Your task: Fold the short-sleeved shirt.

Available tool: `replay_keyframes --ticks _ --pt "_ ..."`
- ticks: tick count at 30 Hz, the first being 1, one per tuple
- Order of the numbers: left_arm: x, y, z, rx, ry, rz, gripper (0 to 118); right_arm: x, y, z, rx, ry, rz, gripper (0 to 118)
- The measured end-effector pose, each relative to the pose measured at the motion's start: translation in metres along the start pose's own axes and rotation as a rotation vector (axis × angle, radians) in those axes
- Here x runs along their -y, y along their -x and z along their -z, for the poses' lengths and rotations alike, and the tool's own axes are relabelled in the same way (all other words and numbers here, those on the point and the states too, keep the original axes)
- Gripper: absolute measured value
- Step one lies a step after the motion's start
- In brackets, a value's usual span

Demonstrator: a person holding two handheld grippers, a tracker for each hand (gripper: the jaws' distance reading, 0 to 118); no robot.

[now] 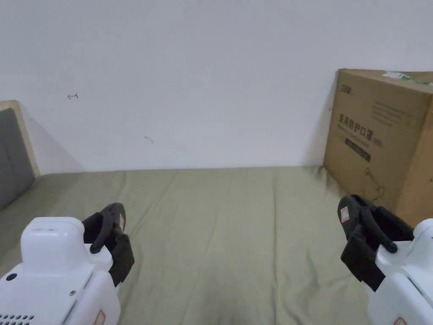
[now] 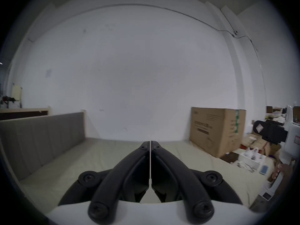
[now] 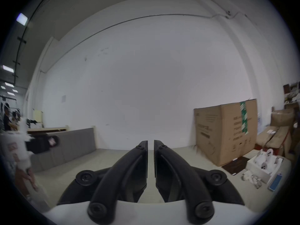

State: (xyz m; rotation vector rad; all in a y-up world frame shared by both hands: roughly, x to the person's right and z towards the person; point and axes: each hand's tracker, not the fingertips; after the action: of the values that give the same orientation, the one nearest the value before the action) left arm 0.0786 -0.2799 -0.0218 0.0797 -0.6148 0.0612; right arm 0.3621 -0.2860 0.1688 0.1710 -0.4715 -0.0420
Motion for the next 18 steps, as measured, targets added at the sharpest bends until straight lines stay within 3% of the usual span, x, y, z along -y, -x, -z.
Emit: replay_keyframes --ticks 5,7,18 --pt "0.016 -0.001 -0.016 -0.075 -0.006 -0.013 1 0.031 -0.007 0.001 0.125 0.088 0.007 7" --pt "0.023 0.002 -0.014 -0.067 0.018 -0.032 1 0.035 -0.012 -0.001 0.120 0.123 0.035 7" --pt "0.028 0.004 0.000 -0.092 0.090 -0.065 1 0.031 -0.015 -0.002 0.143 0.130 0.003 7"
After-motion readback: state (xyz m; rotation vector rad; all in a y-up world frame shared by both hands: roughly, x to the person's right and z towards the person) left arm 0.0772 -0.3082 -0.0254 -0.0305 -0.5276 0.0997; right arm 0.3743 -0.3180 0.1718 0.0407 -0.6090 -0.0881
